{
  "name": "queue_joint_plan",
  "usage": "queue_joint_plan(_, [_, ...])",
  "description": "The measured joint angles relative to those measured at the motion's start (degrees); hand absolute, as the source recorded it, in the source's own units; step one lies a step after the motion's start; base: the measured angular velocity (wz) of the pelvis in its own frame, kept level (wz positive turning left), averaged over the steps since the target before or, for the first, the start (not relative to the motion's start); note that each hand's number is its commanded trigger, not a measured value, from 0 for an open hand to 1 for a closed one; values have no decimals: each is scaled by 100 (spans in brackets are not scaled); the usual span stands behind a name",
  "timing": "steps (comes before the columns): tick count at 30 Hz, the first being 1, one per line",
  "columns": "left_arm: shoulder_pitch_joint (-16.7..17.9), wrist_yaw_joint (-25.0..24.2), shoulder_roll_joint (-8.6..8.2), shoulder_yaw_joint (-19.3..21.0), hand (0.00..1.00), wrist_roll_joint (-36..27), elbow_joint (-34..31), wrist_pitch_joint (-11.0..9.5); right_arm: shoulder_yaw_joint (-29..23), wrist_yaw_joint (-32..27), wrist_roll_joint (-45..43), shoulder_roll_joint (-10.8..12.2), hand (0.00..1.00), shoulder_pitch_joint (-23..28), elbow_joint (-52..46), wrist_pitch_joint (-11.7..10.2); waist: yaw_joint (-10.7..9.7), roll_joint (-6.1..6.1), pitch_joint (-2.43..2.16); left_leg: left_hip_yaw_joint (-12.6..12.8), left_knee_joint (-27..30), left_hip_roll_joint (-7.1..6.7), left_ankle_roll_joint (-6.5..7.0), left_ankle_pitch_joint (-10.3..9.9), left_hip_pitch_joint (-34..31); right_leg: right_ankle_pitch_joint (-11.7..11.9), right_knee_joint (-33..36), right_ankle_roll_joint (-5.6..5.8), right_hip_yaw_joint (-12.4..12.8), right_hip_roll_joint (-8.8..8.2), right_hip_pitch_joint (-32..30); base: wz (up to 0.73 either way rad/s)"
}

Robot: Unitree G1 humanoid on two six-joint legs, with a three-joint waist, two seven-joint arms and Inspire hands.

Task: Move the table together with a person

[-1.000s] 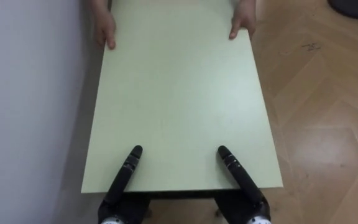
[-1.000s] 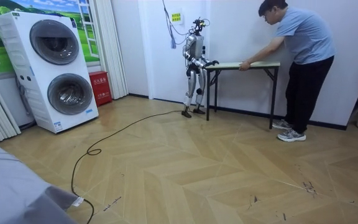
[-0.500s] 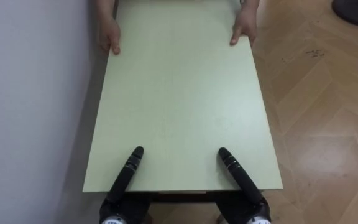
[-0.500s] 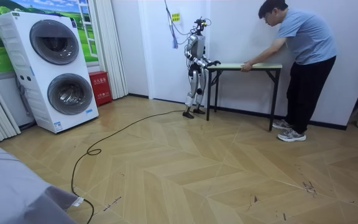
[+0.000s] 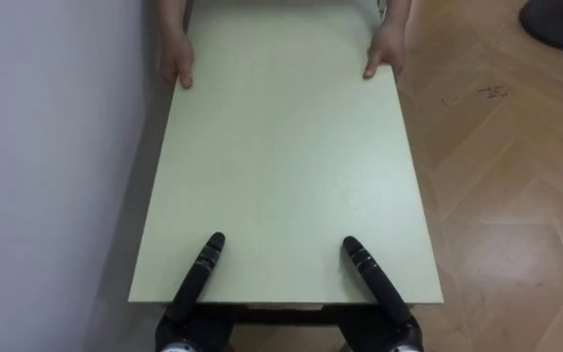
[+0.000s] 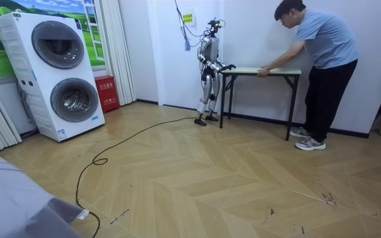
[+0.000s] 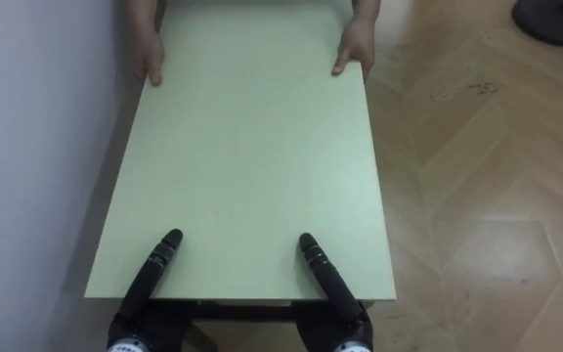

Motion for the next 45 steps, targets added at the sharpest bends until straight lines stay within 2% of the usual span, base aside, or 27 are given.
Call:
queue_joint_plan(3, [2, -9, -43, 73, 100, 103, 33, 68, -10, 2, -22, 23, 100, -6, 34, 4, 25, -17, -11, 0, -27, -1, 0, 1, 13, 10, -65, 11, -26, 1, 25, -2])
queue_joint_plan(6, [-13, -26, -158, 165, 100, 236, 229, 130, -77, 4, -106, 145, 100, -5, 199, 35, 32, -12, -28, -8, -40, 1, -3, -2, 127, 11, -63, 10, -62, 9, 110, 4])
queue_joint_plan(8, [-19, -35, -233, 217, 100, 289, 338, 200, -177, 4, -162, 191, 100, -15, 242, 130, 47, 1, -71, -9, -43, 3, -3, -2, 128, 13, -64, 9, -104, 10, 115, 0])
queue_joint_plan(9, [-25, -39, -251, 230, 100, 328, 362, 216, -190, 4, -171, 195, 100, -15, 248, 139, 66, 5, -74, -13, -41, 6, -3, -2, 129, 14, -64, 8, -110, 10, 113, -6])
queue_joint_plan(10, [-25, -46, -274, 286, 92, 392, 392, 234, -214, 4, -198, 225, 100, 2, 281, 150, 112, 10, -77, -14, -39, 12, -4, -2, 132, 15, -67, 7, -110, 13, 109, -7])
queue_joint_plan(12, [-17, -59, -285, 348, 62, 455, 424, 287, -232, 6, -220, 280, 100, 12, 342, 159, 135, 25, -85, -10, -33, 24, -5, -1, 134, 20, -67, 0, -111, 23, 111, -3])
queue_joint_plan(13, [-18, -59, -293, 384, 42, 500, 452, 326, -245, 16, -221, 303, 80, -6, 405, 185, 135, 19, -92, -11, -34, 33, -10, 2, 155, 30, -68, -16, -116, 33, 133, 0])
queue_joint_plan(14, [-26, -59, -321, 426, 0, 540, 495, 357, -291, 19, -242, 341, 17, -20, 460, 235, 133, 22, -89, -15, -33, 43, -14, 0, 195, 44, -74, -15, -122, 46, 178, 0])
queue_joint_plan(15, [-37, -63, -342, 435, 0, 554, 526, 361, -326, 19, -261, 370, 0, -15, 480, 257, 130, 25, -91, -24, -32, 44, -17, -2, 208, 49, -79, -18, -125, 50, 195, 0])
queue_joint_plan(18, [-71, -303, -366, 491, 0, 630, 707, 384, -422, 116, -327, 433, 0, -67, 609, 330, 140, 35, -92, -31, -32, 58, -19, -3, 207, 75, -99, -24, -125, 70, 206, -2])
queue_joint_plan(19, [-80, -663, -352, 542, 0, 863, 906, 381, -444, 341, -351, 437, 0, -131, 755, 344, 138, 33, -94, -28, -28, 65, -22, -3, 200, 94, -141, -29, -125, 80, 218, -7])
queue_joint_plan(20, [-150, -994, -245, 530, 0, 1431, 1178, 343, -479, 746, -436, 435, 0, -222, 1058, 341, 134, 35, -92, -25, -21, 67, -26, -5, 194, 102, -162, -33, -123, 86, 220, -7])
queue_joint_plan(22, [-335, -1269, -41, 417, 0, 2113, 1554, 321, -492, 1237, -753, 339, 0, -474, 1567, 348, 106, 53, -108, -22, 9, 68, -28, -5, 181, 102, -159, -34, -119, 86, 224, -2])
queue_joint_plan(25, [-446, -1462, -12, 345, 0, 2462, 1807, 225, -489, 1630, -1115, 213, 0, -609, 1965, 349, 112, 92, -100, -27, 14, 66, -28, -5, 166, 102, -160, -33, -108, 87, 218, 0])
queue_joint_plan(30, [-538, -1703, -19, 441, 0, 2524, 2028, 203, -507, 1991, -1153, 156, 0, -677, 2476, 402, 139, 87, -97, -25, 21, 86, -60, 16, 160, 102, -160, -33, -131, 104, 221, 0])
queue_joint_plan(34, [-633, -1909, -34, 435, 0, 2564, 2304, 102, -509, 2102, -1134, 46, 0, -696, 2552, 448, 142, 85, -99, -31, 40, 85, -60, 16, 164, 102, -160, -34, -145, 104, 241, 0])
queue_joint_plan(40, [-729, -2191, -59, 439, 0, 2560, 2664, -15, -587, 2261, -1095, 52, 0, -713, 2826, 454, 146, 61, -109, -39, 61, 84, -60, 16, 201, 102, -162, -33, -138, 106, 289, 0])
queue_joint_plan(45, [-751, -2398, -62, 553, 0, 2562, 2808, -20, -617, 2295, -1098, 62, 0, -752, 2907, 480, 138, 51, -116, -38, 63, 85, -60, 16, 204, 103, -162, -34, -136, 106, 295, 0])
